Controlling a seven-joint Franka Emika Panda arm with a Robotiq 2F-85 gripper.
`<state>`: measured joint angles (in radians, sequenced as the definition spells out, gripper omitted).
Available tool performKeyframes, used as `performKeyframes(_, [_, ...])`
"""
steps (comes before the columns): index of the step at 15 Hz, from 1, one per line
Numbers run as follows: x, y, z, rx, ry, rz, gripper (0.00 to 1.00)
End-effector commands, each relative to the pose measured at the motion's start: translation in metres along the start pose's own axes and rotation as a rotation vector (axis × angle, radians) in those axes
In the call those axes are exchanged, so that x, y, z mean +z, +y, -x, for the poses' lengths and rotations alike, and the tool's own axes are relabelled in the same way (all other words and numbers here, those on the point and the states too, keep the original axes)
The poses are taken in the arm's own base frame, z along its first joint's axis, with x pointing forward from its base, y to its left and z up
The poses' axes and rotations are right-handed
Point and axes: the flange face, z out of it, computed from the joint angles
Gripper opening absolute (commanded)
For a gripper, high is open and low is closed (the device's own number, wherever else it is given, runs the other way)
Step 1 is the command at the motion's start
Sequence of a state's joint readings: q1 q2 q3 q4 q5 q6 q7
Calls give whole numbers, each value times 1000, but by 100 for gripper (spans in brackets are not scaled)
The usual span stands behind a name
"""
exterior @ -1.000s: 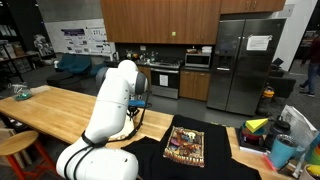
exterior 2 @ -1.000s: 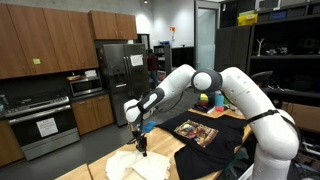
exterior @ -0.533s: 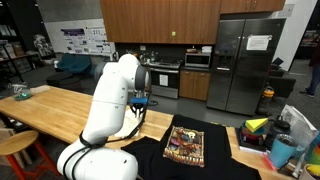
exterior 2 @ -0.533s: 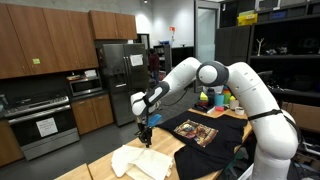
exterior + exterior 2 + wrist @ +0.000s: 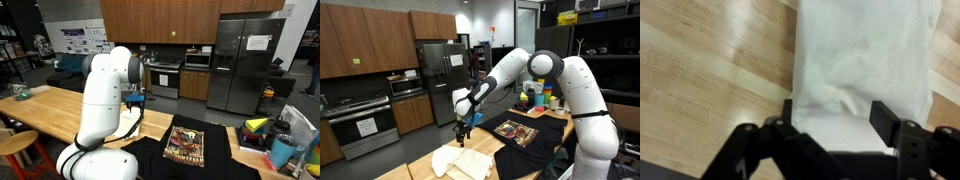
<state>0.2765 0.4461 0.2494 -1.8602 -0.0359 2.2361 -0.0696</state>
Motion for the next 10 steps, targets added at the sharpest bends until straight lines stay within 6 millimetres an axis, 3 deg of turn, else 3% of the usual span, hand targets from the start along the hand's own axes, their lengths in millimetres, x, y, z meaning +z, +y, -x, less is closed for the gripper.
performKeyframes(1, [-13, -35, 26, -92, 89, 39, 100])
performKeyframes(6, [-12, -73, 28, -189, 165, 60, 100])
performKeyframes(10, [-15, -84, 14, -184, 189, 75, 100])
